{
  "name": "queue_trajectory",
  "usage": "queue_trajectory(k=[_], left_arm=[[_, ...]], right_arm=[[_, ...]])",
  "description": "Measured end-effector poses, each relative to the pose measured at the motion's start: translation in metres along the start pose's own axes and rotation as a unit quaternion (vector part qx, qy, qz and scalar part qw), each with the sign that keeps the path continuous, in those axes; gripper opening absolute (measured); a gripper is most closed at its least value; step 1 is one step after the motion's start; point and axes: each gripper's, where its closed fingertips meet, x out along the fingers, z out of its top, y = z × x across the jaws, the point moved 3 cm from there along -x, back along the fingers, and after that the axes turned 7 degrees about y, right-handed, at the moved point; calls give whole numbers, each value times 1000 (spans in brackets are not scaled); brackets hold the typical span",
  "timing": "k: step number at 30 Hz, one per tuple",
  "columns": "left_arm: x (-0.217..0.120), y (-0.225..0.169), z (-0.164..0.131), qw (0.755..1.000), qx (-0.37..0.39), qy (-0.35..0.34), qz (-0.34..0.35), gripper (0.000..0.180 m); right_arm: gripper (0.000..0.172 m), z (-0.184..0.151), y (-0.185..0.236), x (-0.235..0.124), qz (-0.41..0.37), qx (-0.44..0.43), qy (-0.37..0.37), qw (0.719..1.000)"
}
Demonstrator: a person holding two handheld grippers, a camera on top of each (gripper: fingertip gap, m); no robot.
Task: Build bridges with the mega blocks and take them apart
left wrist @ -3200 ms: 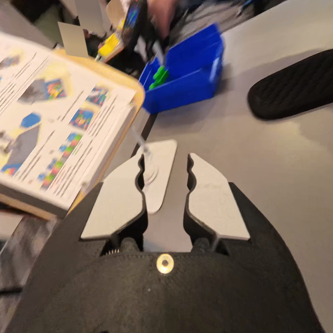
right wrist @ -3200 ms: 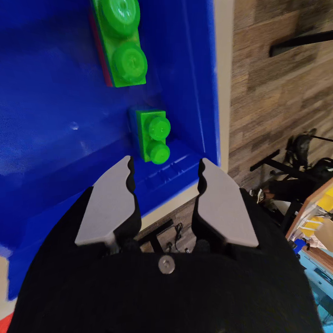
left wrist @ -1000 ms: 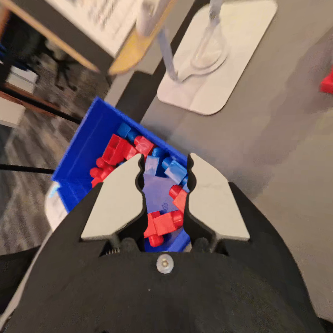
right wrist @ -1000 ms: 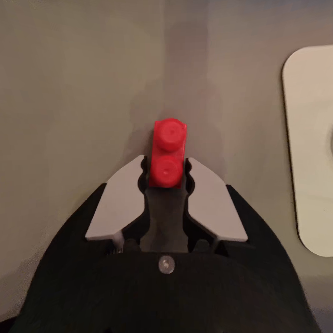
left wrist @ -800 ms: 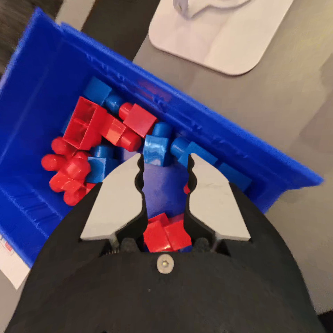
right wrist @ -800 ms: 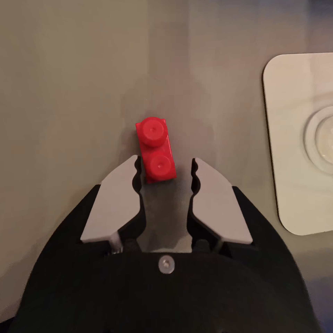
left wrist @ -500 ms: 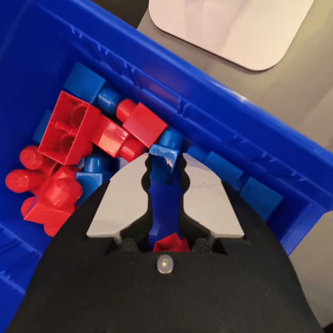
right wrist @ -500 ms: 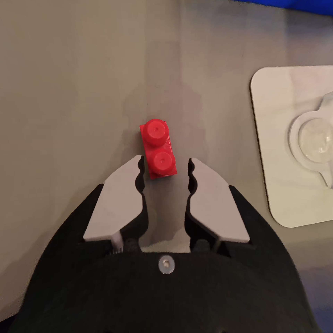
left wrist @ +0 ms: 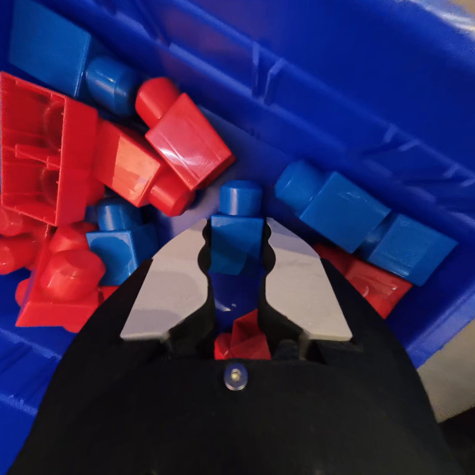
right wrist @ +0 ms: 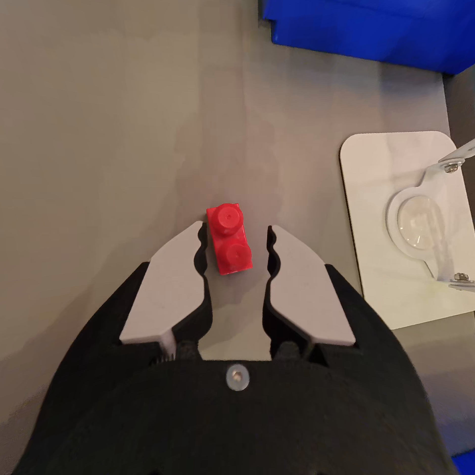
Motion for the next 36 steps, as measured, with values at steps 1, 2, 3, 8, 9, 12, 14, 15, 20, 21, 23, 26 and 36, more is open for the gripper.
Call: queue_trajectory(k=[1, 2, 3, 8, 9, 12, 14, 15, 20, 21, 23, 26, 36], left_arm=[[-3, -1, -2, 1000, 3, 0, 6, 36], [-8, -1, -2, 1000, 2, -10, 15, 36], [-17, -2, -3, 999, -1, -24, 30, 36], [-107, -39, -1, 979, 4, -103, 175, 36], [-126, -59, 6, 973, 10, -138, 185, 36], [-157, -127, 26, 951, 54, -198, 232, 36], [-161, -172, 39, 938, 85, -214, 261, 36], [-159, -196, 47, 935, 96, -224, 257, 36], [-141, -262, 64, 918, 120, -233, 299, 36], [-139, -268, 65, 914, 116, -241, 306, 36], [-130, -284, 67, 917, 132, -254, 276, 47], [-133, -286, 58, 914, 163, -268, 257, 39], [-80, -89, -12, 990, -42, -112, 73, 40]], right_arm=[[45, 3, 0, -2, -2, 1, -5, 1000], [45, 6, 0, -4, -3, 3, -11, 1000], [46, 11, -1, -7, -6, 11, -20, 1000], [50, 55, -10, -31, 41, 96, -136, 985], [51, 68, -13, -36, 60, 117, -169, 977], [50, 103, -12, -42, 157, 174, -250, 940], [59, 119, -8, -35, 189, 196, -261, 926], [60, 126, -3, -30, 206, 197, -260, 922], [39, 141, 38, -13, 277, 180, -242, 912], [39, 139, 43, -11, 272, 175, -237, 916], [39, 129, 50, -8, 268, 167, -209, 926], [39, 104, 47, -9, 238, 159, -159, 945], [47, 12, 59, 16, 141, -48, 223, 963]])
